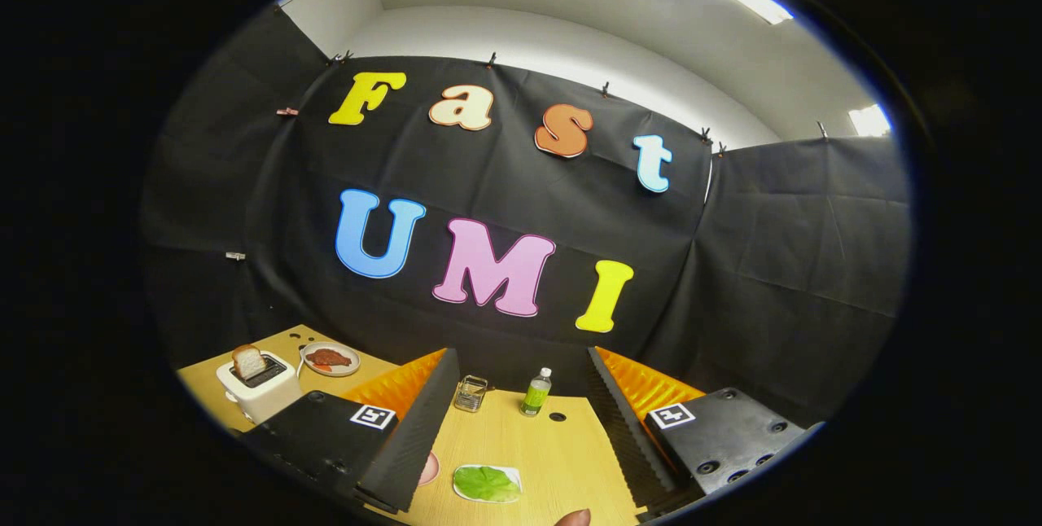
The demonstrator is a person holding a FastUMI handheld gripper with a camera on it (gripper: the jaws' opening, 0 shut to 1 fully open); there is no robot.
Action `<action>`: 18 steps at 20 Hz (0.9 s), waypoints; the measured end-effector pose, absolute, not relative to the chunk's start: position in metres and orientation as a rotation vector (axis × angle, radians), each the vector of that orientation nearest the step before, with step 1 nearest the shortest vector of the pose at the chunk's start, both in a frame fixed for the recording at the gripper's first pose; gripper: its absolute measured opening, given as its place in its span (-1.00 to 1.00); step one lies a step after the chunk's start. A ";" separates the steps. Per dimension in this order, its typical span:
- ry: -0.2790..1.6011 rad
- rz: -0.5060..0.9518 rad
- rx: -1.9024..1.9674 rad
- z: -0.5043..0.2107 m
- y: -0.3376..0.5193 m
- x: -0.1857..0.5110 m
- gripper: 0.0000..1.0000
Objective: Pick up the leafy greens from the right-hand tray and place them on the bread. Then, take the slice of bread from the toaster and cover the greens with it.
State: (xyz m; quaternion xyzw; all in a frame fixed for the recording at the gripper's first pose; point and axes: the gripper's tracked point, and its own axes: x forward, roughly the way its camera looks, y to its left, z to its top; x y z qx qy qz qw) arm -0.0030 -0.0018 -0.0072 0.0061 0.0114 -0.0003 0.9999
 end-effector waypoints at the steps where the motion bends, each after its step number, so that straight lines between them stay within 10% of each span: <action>1: 0.020 0.004 0.016 -0.006 -0.001 -0.003 0.94; 18: 0.178 0.111 -0.003 -0.073 -0.002 0.016 0.93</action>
